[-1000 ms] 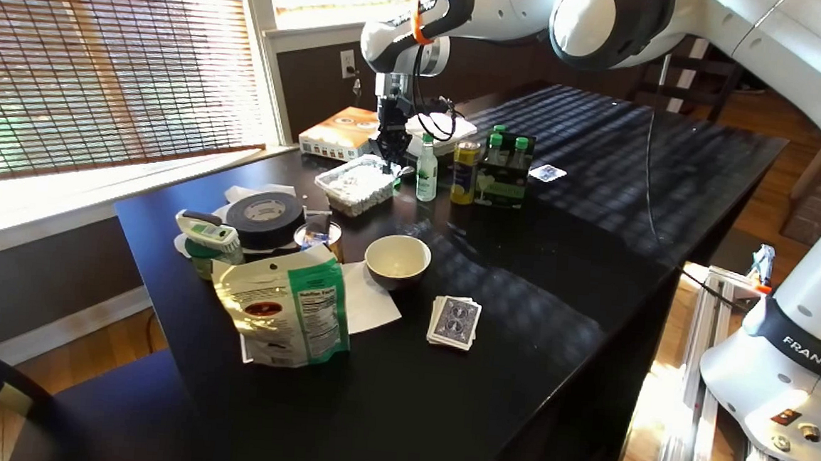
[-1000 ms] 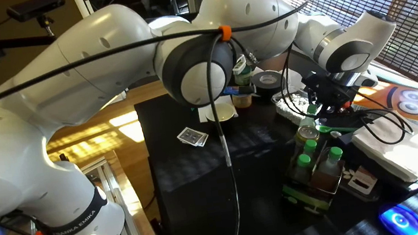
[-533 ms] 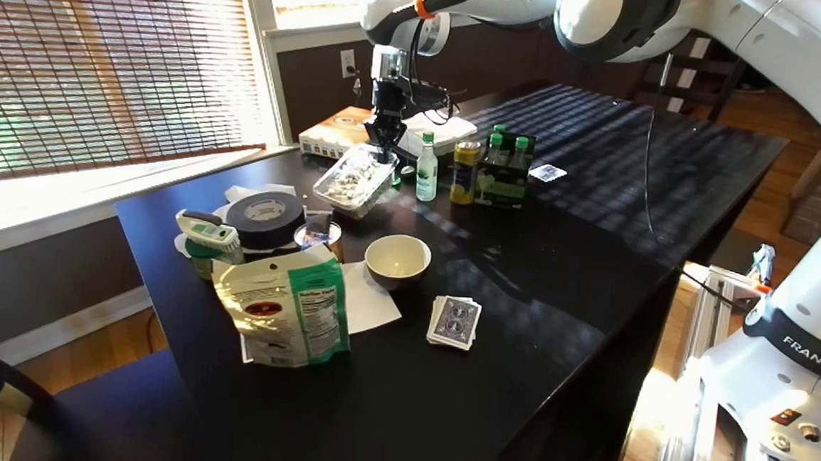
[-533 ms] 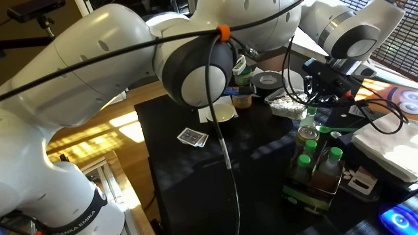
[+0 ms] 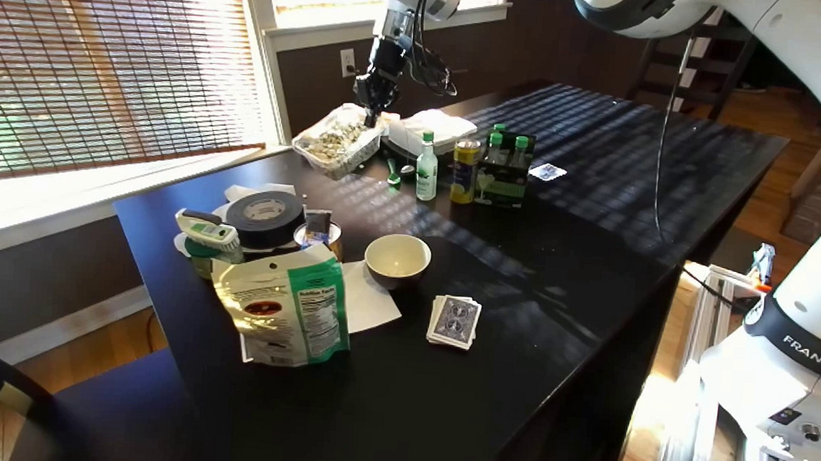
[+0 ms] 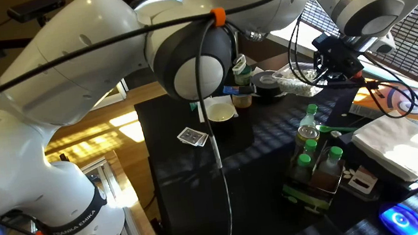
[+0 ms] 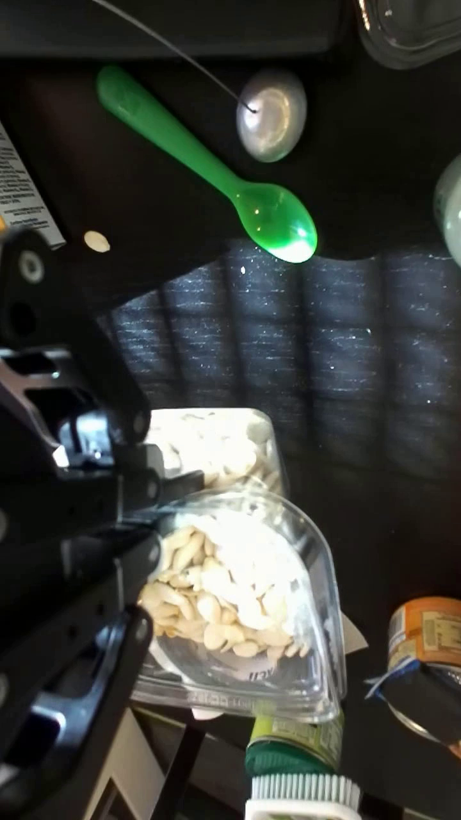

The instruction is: Pour some of the contents of the clear lunchbox into the ceramic bowl on the left

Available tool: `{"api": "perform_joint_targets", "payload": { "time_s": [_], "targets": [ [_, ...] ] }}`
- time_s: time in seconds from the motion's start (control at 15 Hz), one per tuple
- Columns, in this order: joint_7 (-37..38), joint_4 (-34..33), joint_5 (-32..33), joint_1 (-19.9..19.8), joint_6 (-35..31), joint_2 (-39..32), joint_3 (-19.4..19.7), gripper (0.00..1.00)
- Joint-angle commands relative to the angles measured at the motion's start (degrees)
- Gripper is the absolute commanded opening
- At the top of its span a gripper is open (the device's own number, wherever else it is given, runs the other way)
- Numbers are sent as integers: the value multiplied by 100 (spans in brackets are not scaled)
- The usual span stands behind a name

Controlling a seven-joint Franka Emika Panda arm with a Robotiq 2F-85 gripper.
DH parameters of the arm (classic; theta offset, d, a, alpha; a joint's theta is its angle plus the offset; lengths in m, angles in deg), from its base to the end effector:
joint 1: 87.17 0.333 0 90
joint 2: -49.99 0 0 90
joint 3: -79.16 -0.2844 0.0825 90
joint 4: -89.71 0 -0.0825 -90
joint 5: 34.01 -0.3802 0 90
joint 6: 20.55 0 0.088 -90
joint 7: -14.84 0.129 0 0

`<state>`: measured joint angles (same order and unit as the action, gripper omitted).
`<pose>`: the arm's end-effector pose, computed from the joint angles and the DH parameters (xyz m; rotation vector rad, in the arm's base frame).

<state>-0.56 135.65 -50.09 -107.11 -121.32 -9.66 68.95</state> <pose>0.7399 -0.1513 0.2619 -2.7071 0.0631 -0.0443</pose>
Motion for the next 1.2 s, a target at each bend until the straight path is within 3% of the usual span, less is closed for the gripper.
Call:
{"api": "perform_joint_targets", "payload": {
  "time_s": [0.0,0.67,0.73,1.13],
  "targets": [
    [-100,713,-426,-272,-363,510,-248,1],
    [-485,3171,-1183,-736,-1566,1910,-598,1],
    [-665,3379,-1411,-629,-1600,2062,-348,1],
    [-1970,4905,-2229,-822,-1820,2882,-87,1]
  ]
}}
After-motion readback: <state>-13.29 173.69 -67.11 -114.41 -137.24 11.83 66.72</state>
